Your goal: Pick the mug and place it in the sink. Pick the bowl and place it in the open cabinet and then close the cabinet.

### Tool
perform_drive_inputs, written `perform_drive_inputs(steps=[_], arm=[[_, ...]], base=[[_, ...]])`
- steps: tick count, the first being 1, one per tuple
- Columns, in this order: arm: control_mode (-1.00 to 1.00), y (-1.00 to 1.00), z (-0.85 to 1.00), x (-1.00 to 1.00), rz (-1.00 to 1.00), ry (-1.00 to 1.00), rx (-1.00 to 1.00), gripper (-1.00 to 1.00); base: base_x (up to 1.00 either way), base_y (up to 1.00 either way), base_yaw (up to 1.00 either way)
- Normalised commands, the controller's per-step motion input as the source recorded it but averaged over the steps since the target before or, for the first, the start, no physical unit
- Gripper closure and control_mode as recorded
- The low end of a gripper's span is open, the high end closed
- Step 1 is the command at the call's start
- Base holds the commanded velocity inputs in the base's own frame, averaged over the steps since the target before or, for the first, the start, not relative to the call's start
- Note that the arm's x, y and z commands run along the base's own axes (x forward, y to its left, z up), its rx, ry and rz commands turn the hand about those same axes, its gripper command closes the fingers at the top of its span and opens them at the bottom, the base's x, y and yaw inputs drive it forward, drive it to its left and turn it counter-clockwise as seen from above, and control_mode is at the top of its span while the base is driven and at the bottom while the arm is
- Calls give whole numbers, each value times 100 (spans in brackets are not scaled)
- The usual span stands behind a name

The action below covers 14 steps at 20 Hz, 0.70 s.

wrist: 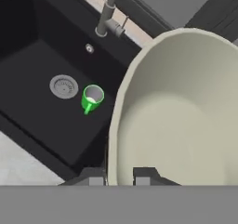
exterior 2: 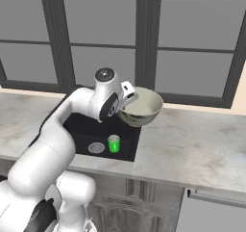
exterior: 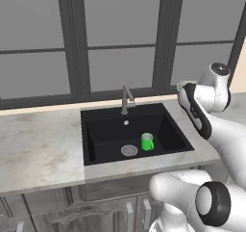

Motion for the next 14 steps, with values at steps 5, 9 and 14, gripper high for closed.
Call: perform_drive_inputs(steps=[5,9,14], arm=[[-100,64,31,-16,21,23,-12,100],[-100,56,14,-13,19,19,-16,100],[-100,24,21,-34,15,6,-15,100]], base=[[0,0,0],[0,0,0],[0,0,0]])
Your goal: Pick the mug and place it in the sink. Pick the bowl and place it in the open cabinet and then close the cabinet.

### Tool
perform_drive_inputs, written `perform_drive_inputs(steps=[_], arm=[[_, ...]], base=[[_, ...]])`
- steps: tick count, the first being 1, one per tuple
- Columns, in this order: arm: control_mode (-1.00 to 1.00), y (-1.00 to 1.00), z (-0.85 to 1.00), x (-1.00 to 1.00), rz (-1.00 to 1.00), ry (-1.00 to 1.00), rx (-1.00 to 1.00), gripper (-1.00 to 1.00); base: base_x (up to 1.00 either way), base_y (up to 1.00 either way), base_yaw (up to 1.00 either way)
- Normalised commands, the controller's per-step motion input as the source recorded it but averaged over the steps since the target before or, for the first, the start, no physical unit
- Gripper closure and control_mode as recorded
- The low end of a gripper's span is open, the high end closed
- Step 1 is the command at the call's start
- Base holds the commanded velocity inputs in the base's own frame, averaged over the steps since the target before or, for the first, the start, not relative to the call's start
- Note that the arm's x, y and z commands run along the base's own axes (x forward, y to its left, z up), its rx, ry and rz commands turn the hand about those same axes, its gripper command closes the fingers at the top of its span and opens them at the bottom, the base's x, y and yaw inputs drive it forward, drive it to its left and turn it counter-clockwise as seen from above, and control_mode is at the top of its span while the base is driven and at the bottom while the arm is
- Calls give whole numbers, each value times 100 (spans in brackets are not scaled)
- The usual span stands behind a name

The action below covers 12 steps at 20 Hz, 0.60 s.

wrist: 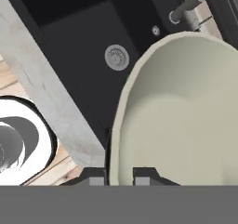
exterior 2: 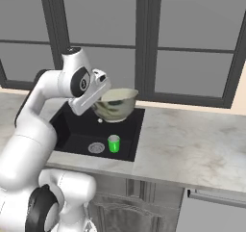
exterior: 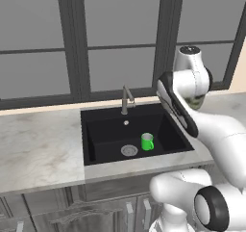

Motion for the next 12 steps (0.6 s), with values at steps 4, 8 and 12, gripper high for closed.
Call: perform_drive_inputs(steps=[4,8,12], arm=[[-100,10,27,-39,11,-8,-7,100],[-100,26,29,-34,10,-15,-2,100],[-100,31,29,-22,7,-10,0,100]], base=[[0,0,0],[0,0,0],[0,0,0]])
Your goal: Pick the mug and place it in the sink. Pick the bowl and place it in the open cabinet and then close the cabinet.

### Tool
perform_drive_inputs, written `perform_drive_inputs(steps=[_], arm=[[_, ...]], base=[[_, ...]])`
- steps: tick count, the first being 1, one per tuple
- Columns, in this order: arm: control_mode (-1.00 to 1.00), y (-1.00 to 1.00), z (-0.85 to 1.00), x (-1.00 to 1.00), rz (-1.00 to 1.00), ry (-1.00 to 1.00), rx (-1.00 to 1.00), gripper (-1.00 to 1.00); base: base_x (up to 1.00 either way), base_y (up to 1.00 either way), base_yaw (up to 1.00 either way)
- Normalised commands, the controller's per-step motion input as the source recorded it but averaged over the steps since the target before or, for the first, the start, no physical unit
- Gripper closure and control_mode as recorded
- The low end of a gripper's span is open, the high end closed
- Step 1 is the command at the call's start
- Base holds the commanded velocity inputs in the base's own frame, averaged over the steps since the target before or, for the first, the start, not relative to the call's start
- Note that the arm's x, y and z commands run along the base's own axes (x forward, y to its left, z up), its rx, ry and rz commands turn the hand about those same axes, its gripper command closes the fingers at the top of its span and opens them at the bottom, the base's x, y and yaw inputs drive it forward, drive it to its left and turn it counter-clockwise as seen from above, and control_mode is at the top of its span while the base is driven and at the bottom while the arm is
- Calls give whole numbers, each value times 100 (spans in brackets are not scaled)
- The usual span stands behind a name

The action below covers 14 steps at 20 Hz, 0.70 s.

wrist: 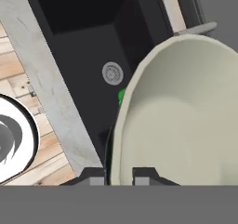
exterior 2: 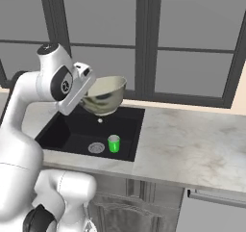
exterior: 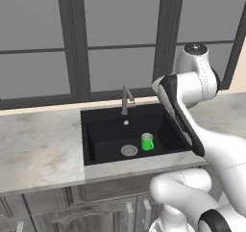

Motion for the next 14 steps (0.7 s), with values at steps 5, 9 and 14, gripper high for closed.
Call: perform_drive_inputs(steps=[5,9,14], arm=[[-100,15,27,-19,4,-9,0,100],[-100,2,18,-20,2,-6,0,100],[-100,0,21,-43,3,-7,0,100]], base=[[0,0,0],[0,0,0],[0,0,0]])
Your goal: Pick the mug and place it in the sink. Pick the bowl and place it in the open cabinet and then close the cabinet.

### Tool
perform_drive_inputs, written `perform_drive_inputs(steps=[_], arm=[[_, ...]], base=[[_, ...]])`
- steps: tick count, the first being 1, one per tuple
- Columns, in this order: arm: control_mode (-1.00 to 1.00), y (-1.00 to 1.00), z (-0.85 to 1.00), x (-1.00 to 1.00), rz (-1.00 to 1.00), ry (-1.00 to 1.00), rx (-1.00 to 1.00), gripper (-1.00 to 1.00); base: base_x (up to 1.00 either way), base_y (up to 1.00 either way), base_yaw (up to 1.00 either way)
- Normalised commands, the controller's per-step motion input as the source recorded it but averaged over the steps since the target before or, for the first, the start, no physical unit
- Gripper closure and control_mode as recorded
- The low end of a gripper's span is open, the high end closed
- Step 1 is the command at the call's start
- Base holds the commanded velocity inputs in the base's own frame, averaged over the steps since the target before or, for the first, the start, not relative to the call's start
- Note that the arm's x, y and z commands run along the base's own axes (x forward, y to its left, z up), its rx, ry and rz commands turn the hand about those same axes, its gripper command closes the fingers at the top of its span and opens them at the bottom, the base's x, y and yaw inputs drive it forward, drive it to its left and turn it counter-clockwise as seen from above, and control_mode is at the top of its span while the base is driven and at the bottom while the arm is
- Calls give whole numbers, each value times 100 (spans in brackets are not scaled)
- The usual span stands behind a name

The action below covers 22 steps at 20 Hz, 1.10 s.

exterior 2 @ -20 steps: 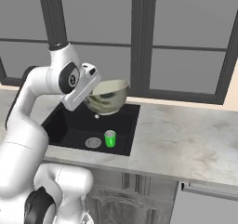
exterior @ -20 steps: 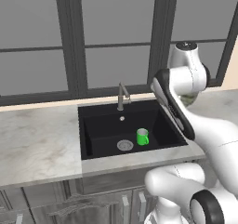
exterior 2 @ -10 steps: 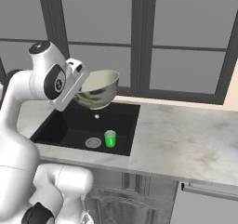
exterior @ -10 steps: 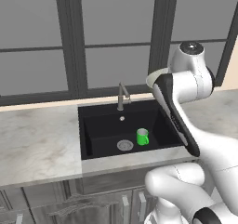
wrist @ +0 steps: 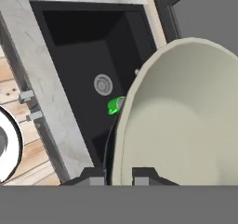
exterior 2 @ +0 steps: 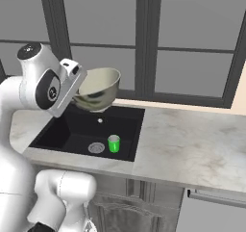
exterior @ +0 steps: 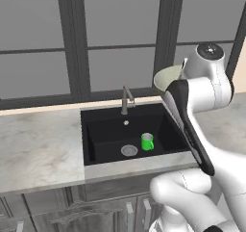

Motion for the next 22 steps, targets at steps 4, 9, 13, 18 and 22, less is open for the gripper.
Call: perform_drive_inputs(steps=[4,9,13,18,22], arm=[[-100,0,18,-52,7,-5,0,100],[-100,0,20,-47,8,-4,0,100],[-100,0,15,-26,7,-1,0,100],[-100,0,2,-10,5,-1,0,100],[-100,0,0,0,5,-7,0,100]], base=[[0,0,0],[0,0,0],[0,0,0],[0,0,0],[0,0,0]])
